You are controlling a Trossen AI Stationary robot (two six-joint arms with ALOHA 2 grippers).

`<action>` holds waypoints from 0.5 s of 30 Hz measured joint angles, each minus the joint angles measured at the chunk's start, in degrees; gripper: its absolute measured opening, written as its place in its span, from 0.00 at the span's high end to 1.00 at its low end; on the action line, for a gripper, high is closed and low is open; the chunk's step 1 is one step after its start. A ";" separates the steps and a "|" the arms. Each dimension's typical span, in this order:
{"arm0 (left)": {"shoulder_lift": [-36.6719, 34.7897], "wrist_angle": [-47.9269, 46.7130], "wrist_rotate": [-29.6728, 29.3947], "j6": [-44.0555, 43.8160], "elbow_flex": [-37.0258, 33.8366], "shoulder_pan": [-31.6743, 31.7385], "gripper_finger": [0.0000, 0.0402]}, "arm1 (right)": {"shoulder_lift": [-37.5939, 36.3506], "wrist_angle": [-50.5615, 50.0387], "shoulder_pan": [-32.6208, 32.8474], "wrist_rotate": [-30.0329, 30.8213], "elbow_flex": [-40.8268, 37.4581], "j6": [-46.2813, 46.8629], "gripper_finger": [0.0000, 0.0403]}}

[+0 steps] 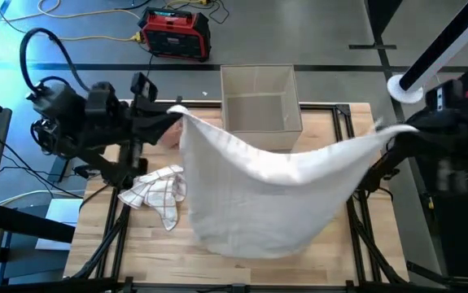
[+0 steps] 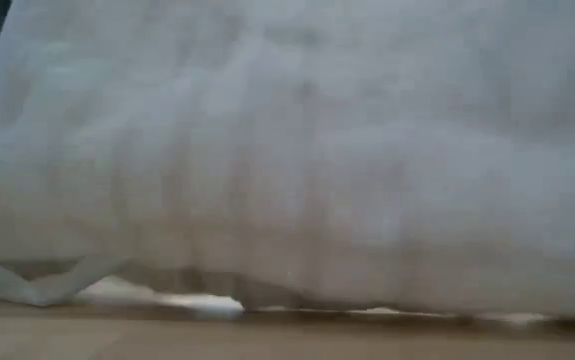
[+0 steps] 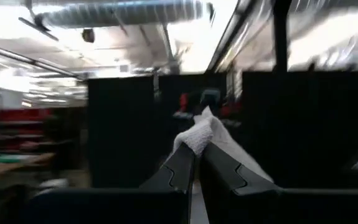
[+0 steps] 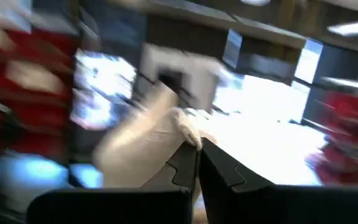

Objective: Fold towel
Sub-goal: Fold the white striped towel

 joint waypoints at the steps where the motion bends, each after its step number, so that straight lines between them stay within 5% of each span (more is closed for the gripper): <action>1: -0.34 -0.97 -0.98 3.06 0.00 0.67 0.98 | -0.06 -1.47 -1.00 3.40 0.00 -0.43 1.00; 4: -0.99 -2.99 -4.39 13.56 0.04 3.28 0.98 | -0.66 -4.89 -4.62 9.67 0.02 -2.14 1.00; 8: -0.84 -3.47 -5.09 22.68 0.04 7.50 0.98 | -2.45 -6.87 -8.96 10.06 0.02 -4.02 1.00; 15: -0.91 -3.43 -4.27 23.07 0.02 8.68 0.98 | -3.76 -6.22 -11.19 9.11 0.07 -3.64 1.00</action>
